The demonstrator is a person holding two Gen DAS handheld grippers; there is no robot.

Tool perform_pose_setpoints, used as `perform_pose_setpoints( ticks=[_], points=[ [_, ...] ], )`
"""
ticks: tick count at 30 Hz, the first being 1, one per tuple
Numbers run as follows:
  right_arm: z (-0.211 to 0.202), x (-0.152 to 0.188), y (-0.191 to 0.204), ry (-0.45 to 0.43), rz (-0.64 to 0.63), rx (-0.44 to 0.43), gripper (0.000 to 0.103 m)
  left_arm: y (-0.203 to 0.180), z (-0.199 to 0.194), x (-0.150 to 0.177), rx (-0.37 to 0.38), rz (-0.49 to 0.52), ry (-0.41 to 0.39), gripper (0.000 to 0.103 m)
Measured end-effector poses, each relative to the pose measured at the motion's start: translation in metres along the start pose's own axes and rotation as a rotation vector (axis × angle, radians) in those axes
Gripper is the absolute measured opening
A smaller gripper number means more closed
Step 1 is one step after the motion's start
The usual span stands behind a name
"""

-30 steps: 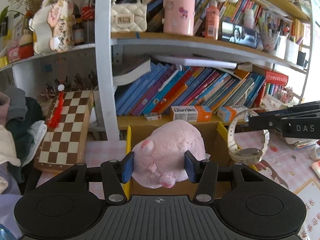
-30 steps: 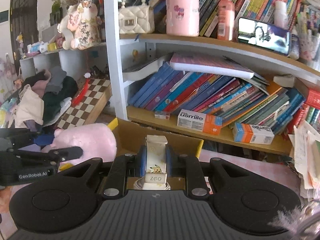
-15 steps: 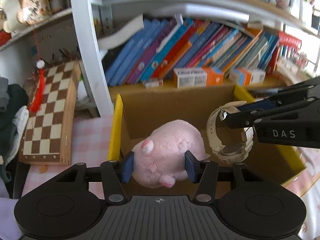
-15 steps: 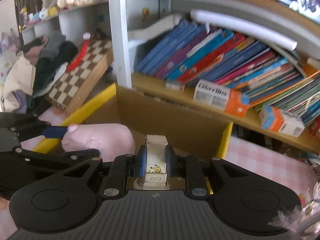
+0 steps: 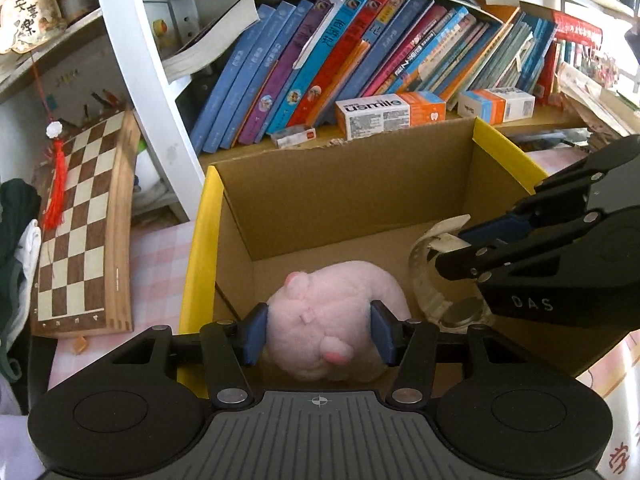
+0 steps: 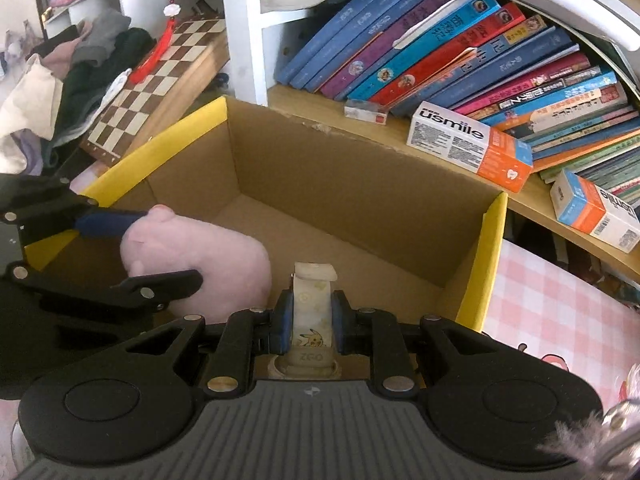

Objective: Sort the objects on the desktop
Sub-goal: 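Open the left tool to drop the pig while the right tool releases the watch in the box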

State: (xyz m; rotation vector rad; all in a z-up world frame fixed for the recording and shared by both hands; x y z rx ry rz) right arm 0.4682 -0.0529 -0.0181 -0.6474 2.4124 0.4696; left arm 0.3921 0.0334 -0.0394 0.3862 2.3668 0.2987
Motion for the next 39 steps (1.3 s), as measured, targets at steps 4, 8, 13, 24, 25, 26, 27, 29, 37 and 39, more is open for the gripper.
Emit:
perform_pose_setpoints(
  ticks=[4, 8, 13, 24, 25, 26, 27, 29, 37, 39],
  points=[
    [0.002, 0.0, -0.001, 0.024, 0.0, -0.008, 0.02, -0.002, -0.002, -0.001, -0.015, 0.012, 0.0, 0.061],
    [0.0, 0.0, 0.0, 0.014, -0.007, -0.016, 0.026, -0.003, -0.008, -0.002, -0.037, 0.02, -0.005, 0.067],
    [-0.011, -0.003, 0.004, -0.031, -0.012, -0.038, 0.063, -0.004, -0.015, -0.003, -0.065, 0.029, -0.012, 0.079],
    [-0.041, -0.008, 0.001, -0.114, 0.002, -0.042, 0.078, -0.006, -0.044, -0.008, -0.142, 0.042, -0.087, 0.088],
    [-0.043, -0.008, -0.001, -0.12, 0.006, -0.039, 0.078, -0.006, -0.047, -0.009, -0.148, 0.041, -0.094, 0.089],
    [-0.045, -0.008, -0.002, -0.126, 0.01, -0.036, 0.079, -0.006, -0.049, -0.01, -0.155, 0.039, -0.1, 0.092],
    [-0.048, -0.008, -0.003, -0.131, 0.015, -0.034, 0.079, -0.007, -0.052, -0.01, -0.162, 0.039, -0.107, 0.092],
    [-0.052, -0.007, -0.005, -0.14, 0.026, -0.03, 0.079, -0.008, -0.058, -0.012, -0.174, 0.042, -0.123, 0.093],
    [-0.074, 0.0, -0.006, -0.178, 0.037, -0.01, 0.081, -0.012, -0.082, -0.006, -0.225, 0.07, -0.155, 0.099],
    [-0.082, 0.003, -0.007, -0.19, 0.045, 0.0, 0.081, -0.011, -0.089, -0.002, -0.235, 0.067, -0.16, 0.099]
  ],
)
Point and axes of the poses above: each gripper's, at about its wrist camera, not at the fingertips, and z roughly the way its jaws point, y to its left, x to its underside, the point moved 3 cm from there along z, roughly the way its jaws point, and after that the axes turned 15 degrees about z, right-handed, at the moved point
